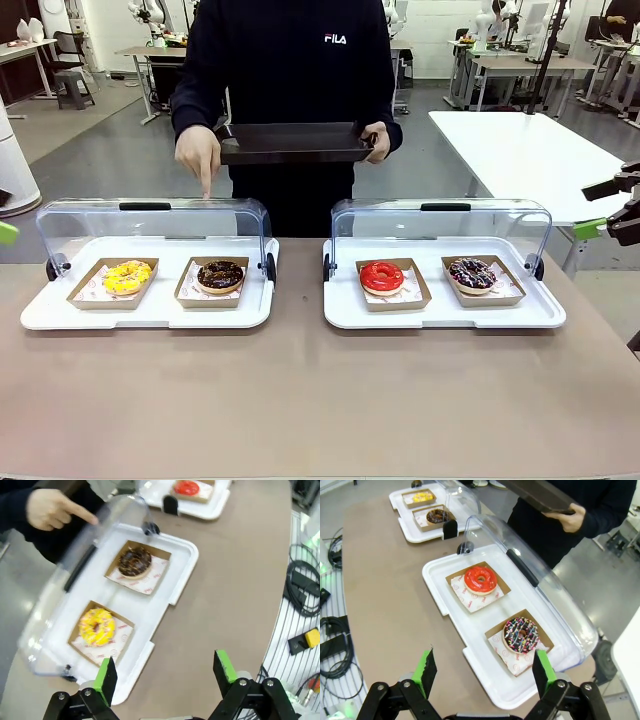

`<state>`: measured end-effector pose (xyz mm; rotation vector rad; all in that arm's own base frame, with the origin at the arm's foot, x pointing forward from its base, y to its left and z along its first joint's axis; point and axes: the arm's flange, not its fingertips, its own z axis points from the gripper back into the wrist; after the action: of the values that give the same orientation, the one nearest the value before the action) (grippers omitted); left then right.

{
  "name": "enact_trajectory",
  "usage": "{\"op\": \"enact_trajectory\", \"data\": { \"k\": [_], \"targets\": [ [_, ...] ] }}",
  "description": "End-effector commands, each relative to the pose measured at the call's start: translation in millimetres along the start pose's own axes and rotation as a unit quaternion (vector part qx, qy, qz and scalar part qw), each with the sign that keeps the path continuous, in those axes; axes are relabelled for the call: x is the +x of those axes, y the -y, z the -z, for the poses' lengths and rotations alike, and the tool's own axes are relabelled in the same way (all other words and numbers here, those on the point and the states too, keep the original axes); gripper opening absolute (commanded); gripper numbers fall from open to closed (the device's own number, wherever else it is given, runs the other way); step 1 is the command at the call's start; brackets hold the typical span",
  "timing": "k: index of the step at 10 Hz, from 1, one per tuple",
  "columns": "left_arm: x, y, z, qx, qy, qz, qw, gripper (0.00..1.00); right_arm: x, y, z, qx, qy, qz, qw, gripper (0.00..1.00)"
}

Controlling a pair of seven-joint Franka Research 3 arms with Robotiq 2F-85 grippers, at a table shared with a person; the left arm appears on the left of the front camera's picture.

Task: Provide the desired donut to the person.
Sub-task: Pick up and lift the Paper togo box containing the Donut pointed at by the person.

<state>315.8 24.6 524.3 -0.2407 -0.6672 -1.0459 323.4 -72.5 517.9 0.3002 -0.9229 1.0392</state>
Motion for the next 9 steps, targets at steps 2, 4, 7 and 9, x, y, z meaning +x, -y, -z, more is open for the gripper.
{"op": "enact_trajectory", "data": {
  "k": [2, 4, 7, 9],
  "targets": [
    [24, -23, 103, -0.033, -0.136, 0.09, 0.986, 1.0, -1, 1, 2, 0.003, 0.008, 0.001, 1.0, 1.0],
    [27, -23, 154, -0.039, -0.165, 0.133, 0.976, 1.0, -1, 1, 2, 0.003, 0.008, 0.001, 1.0, 1.0],
    [34, -23, 182, -0.075, -0.168, 0.188, 0.965, 1.0, -1, 1, 2, 0.003, 0.008, 0.001, 1.0, 1.0],
    [33, -17, 186, -0.067, -0.185, 0.163, 0.967, 1.0, -1, 1, 2, 0.003, 0.008, 0.001, 1.0, 1.0]
  ]
}}
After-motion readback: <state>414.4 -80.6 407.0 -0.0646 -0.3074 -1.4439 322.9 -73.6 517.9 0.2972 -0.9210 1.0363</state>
